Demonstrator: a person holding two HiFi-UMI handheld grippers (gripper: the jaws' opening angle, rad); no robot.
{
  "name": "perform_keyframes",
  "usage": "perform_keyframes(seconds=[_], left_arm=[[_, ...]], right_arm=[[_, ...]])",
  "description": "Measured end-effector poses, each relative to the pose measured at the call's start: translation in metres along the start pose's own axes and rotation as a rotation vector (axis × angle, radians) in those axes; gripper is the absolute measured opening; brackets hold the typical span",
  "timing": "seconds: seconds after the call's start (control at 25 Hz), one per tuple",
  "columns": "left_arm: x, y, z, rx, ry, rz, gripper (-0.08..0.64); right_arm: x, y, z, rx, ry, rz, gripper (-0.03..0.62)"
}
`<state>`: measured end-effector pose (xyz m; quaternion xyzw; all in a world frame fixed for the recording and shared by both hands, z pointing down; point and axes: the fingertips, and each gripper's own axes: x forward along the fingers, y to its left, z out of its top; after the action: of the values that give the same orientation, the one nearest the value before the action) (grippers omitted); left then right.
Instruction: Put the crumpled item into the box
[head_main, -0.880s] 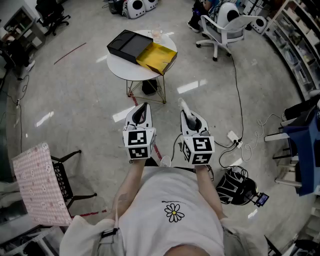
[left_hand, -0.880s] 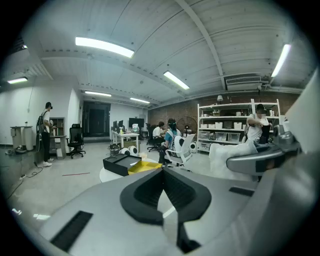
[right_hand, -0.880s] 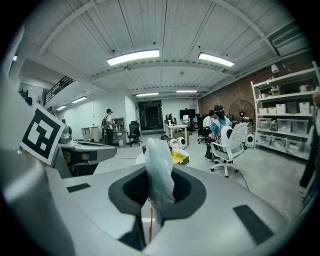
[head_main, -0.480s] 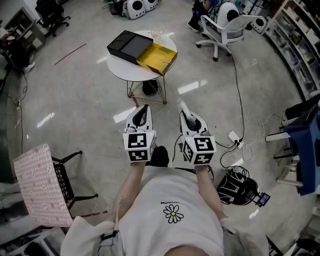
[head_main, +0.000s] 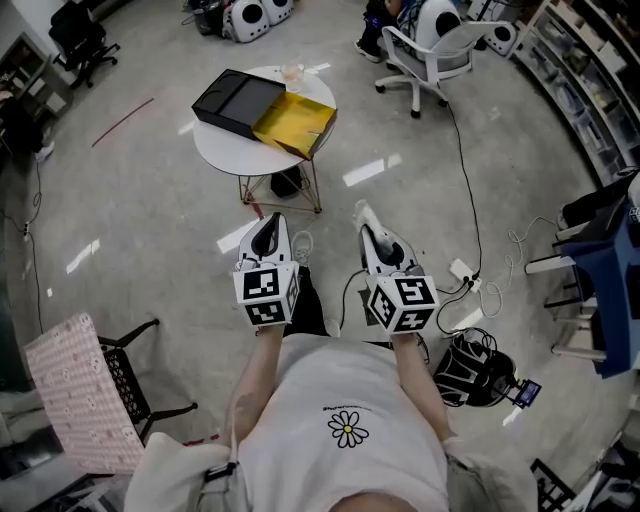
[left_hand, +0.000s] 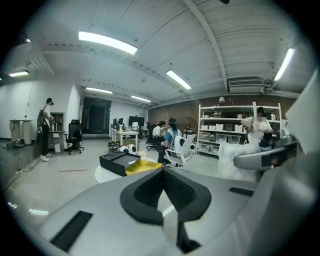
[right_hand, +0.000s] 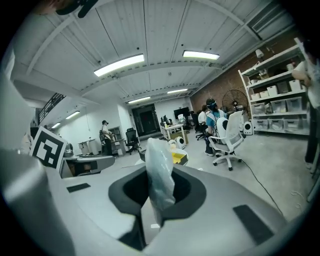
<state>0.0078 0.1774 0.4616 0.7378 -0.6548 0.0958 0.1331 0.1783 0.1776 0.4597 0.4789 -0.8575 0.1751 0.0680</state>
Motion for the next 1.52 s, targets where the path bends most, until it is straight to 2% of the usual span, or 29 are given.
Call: perform_keyframes(seconds=[0.36,0.56,0.76,1.0,1.16,1.36,1.52], left_arm=[[0.080,0.005,0.033,0.015,-0.044,-0.063,0.000],[0.140,0.023,0.062,0.016,-0.058,-0.084,0.000],[0.212,0.062,0.091,-0.007,-0.046,-0.091,0.000],[0.286,0.129,0.112,-0.022,-0.026,-0.057,0.000],[0.316,0.157,0.128,-0.037,-0.036,-0.033,0.000],[0.339,0.151,0.125,-0.026,-0.006,-0.056,0.000],[0.345,0.146,0.131,-0.024,-0.017,-0.021,0.000]], right_arm=[[0.072,-0.014,0.020,-0.106,0.008,-0.004,0.048],[0.133,-0.023,0.052,-0.154,-0.002,-0.009,0.048],[0.216,-0.033,0.084,-0.184,0.009,-0.018,0.048],[0.303,-0.040,0.109,-0.205,0.048,-0.033,0.048],[0.338,-0.049,0.119,-0.196,0.052,-0.053,0.048],[0.363,-0.065,0.128,-0.208,0.056,-0.062,0.048],[0.377,-0.074,0.139,-0.225,0.036,-0.020,0.048]])
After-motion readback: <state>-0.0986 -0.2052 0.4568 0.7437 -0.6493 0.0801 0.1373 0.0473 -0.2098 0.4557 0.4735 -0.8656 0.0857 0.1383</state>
